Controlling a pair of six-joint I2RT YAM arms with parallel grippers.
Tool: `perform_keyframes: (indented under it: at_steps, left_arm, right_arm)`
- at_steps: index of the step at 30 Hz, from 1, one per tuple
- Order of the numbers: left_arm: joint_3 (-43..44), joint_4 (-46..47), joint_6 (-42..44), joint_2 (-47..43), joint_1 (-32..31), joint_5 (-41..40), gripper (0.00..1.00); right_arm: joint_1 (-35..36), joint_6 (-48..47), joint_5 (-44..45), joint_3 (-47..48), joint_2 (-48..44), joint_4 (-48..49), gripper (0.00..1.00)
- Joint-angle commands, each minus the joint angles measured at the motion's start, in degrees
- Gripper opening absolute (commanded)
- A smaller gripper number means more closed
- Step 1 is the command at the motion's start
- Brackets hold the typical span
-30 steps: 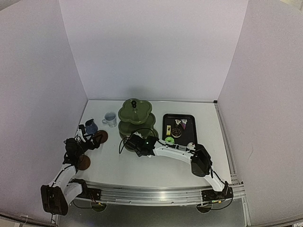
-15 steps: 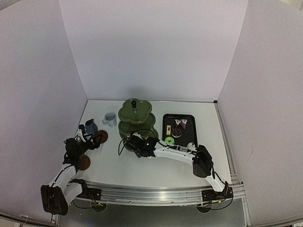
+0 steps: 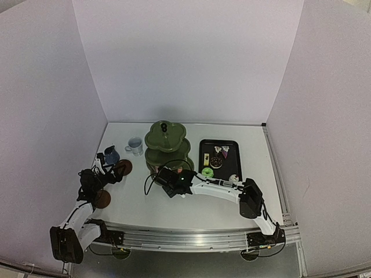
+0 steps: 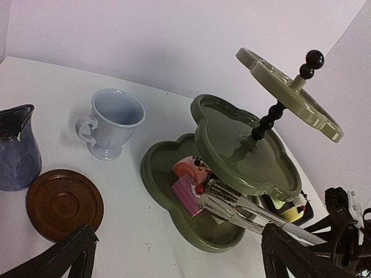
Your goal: Serve the afternoon tea
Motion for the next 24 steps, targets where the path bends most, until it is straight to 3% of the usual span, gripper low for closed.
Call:
perform_keyframes:
  at_steps: [1, 5, 10, 19, 24]
  left_arm:
    - [1.2, -0.7, 0.2, -0.6, -0.1, -1.4, 1.0]
    - [2.4, -4.0, 0.8, -1.1, -0.1, -3.3, 1.0]
    - [4.6, -8.1, 2.1, -2.0, -0.1, -5.0, 1.0]
    - [8.4, -14.5, 6.5, -4.3, 0.3, -4.9, 1.0]
    - [9.0, -16.4, 6.0, -5.0, 0.3, -4.7, 1.0]
  right_arm:
    - [1.3, -2.3, -9.7, -1.5, -7.1, 0.9, 0.33]
    - [1.9, -1.3, -15.4, -6.1, -11.5, 0.8, 0.33]
    - [2.0, 2.3, -16.6, -16.3, -19.8, 0.6, 0.32]
    - [1.8, 8.0, -12.9, -28.2, -31.3, -0.7, 0.31]
    - [-3.0, 14.1, -11.0, -31.0, -34.0, -5.1, 0.31]
